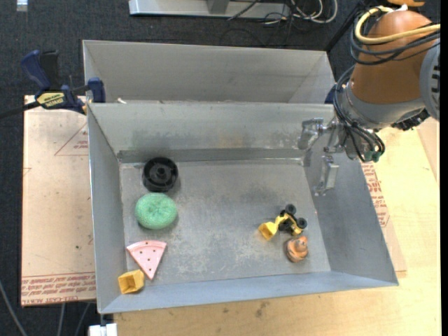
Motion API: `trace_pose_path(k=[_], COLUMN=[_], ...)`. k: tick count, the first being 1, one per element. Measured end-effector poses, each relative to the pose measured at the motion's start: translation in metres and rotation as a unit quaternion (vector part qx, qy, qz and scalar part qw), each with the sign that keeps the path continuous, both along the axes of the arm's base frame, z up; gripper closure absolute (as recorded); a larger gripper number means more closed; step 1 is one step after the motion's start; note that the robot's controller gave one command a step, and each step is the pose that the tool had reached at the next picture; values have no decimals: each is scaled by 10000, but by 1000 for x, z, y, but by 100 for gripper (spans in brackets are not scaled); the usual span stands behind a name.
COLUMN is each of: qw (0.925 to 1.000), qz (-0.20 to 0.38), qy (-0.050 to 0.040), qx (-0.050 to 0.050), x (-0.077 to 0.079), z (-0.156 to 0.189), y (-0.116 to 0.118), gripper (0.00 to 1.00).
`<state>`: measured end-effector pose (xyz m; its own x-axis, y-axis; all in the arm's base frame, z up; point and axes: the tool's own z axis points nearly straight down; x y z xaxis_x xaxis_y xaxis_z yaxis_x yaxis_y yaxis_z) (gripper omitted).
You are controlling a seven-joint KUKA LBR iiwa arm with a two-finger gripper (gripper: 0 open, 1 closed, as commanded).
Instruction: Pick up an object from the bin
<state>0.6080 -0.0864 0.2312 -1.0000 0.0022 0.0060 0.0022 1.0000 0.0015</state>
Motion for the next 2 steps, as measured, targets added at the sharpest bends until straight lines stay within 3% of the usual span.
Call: trace_pose_path(k=[1,2], qw=[10000,9993], qz=[10,371], qy=[-40,-68], qx=[-6,-5], x=[1,-35], z=[5,-32], y=[0,-19], gripper=[0,0])
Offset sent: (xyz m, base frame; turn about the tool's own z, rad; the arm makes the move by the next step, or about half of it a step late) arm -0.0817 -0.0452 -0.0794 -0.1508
